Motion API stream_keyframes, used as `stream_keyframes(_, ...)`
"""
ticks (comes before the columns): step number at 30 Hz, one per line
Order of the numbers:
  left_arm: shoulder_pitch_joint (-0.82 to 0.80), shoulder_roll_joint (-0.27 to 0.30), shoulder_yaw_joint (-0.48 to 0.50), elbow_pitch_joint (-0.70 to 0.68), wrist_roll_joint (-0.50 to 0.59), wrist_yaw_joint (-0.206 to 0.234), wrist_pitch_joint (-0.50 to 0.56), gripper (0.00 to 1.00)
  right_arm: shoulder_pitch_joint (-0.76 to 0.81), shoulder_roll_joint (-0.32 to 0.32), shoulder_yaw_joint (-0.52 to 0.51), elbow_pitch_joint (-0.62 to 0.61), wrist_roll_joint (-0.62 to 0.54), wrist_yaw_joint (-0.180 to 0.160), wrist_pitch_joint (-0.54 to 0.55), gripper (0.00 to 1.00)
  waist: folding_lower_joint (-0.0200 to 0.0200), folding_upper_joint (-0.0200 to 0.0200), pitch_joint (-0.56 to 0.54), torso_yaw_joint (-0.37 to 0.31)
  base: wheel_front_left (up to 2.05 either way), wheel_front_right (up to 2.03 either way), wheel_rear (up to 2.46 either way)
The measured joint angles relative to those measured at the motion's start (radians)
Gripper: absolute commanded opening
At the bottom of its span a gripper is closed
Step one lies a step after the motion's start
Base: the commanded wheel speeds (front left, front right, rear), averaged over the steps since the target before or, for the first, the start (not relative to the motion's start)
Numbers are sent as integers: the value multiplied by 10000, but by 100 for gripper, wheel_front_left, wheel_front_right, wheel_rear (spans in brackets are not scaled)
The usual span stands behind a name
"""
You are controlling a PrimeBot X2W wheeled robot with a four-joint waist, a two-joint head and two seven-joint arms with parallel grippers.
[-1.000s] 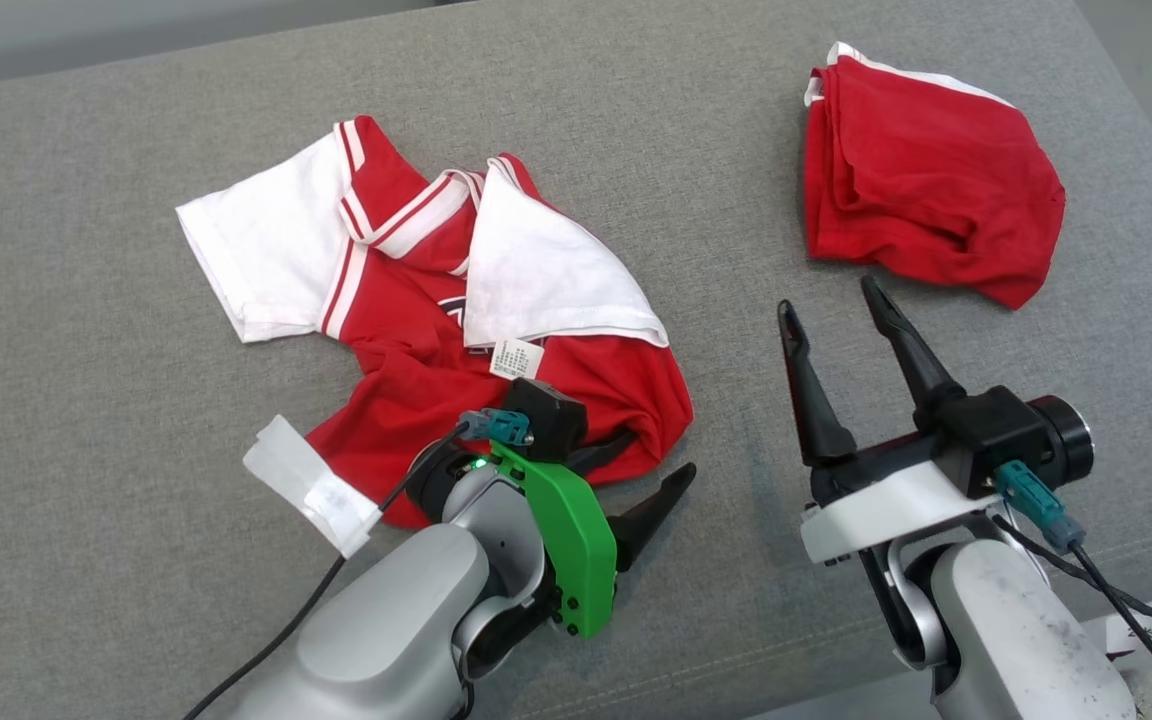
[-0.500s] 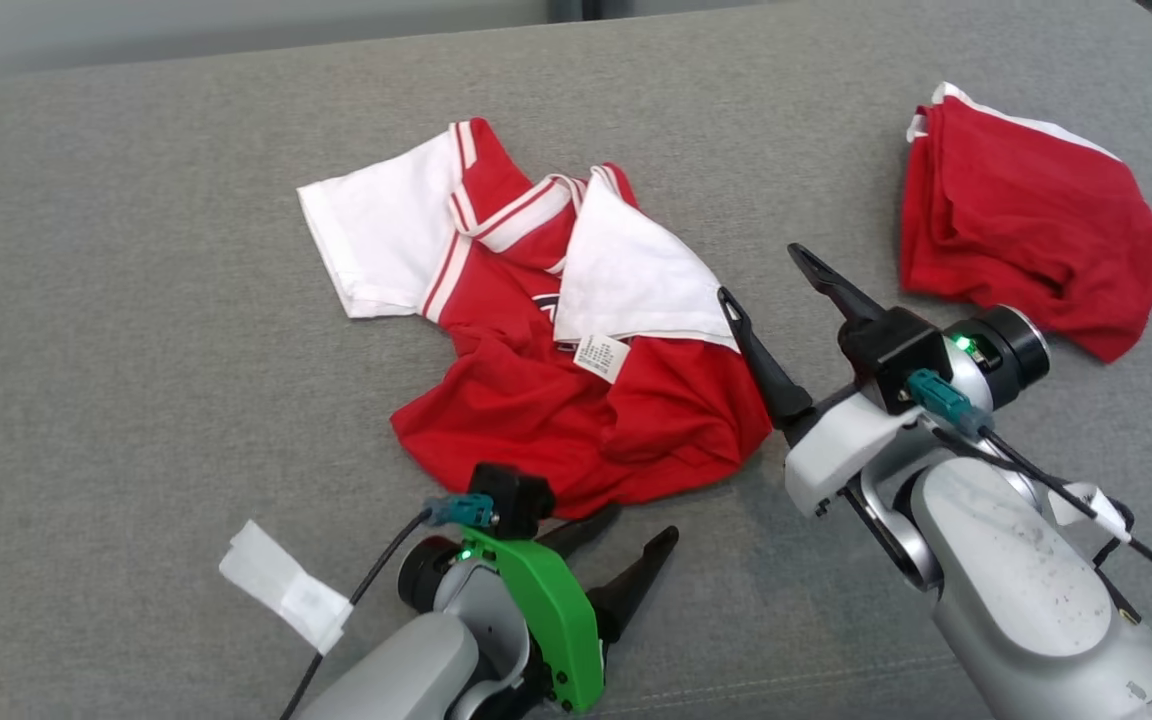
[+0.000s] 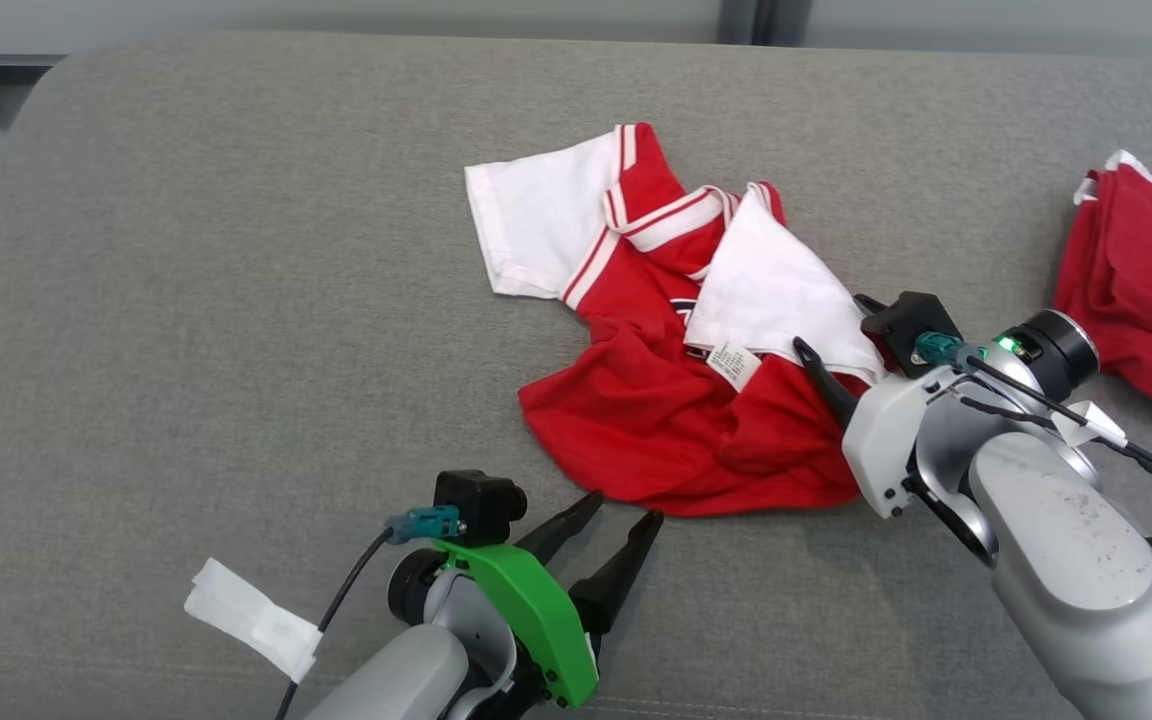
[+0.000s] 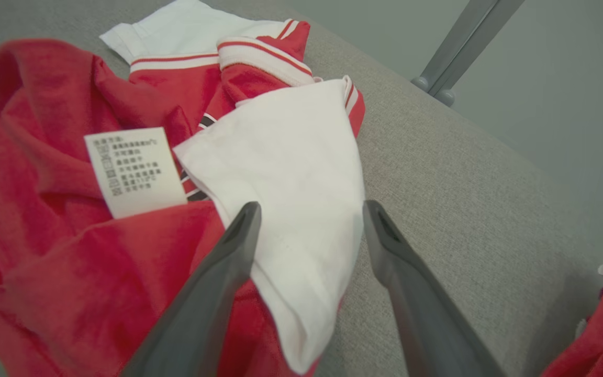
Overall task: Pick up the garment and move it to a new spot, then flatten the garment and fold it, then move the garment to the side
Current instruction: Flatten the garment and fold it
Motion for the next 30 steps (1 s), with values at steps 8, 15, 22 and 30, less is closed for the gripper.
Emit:
stream_keyframes(8, 210, 15, -163, -73, -92, -15, 12, 100, 22, -21, 182, 274, 115, 174, 205, 100, 0, 0, -248, 1123, 0, 0, 0)
stream_keyframes(15, 218, 192, -63, -222, -92, -15, 0, 100, 20, 54, 424, 479, 290, 257, 412, 100, 0, 0, -485, 1477, 0, 0, 0)
stream_keyframes(22, 292, 244, -29, -272, -92, -4, -33, 100, 12, -69, 399, 556, 351, 257, 422, 100, 0, 0, -492, 1532, 0, 0, 0)
stream_keyframes(30, 389, 268, -40, -514, -92, 8, -29, 100, -224, -278, 600, 836, 389, 345, 1041, 100, 0, 0, -335, 1542, 0, 0, 0)
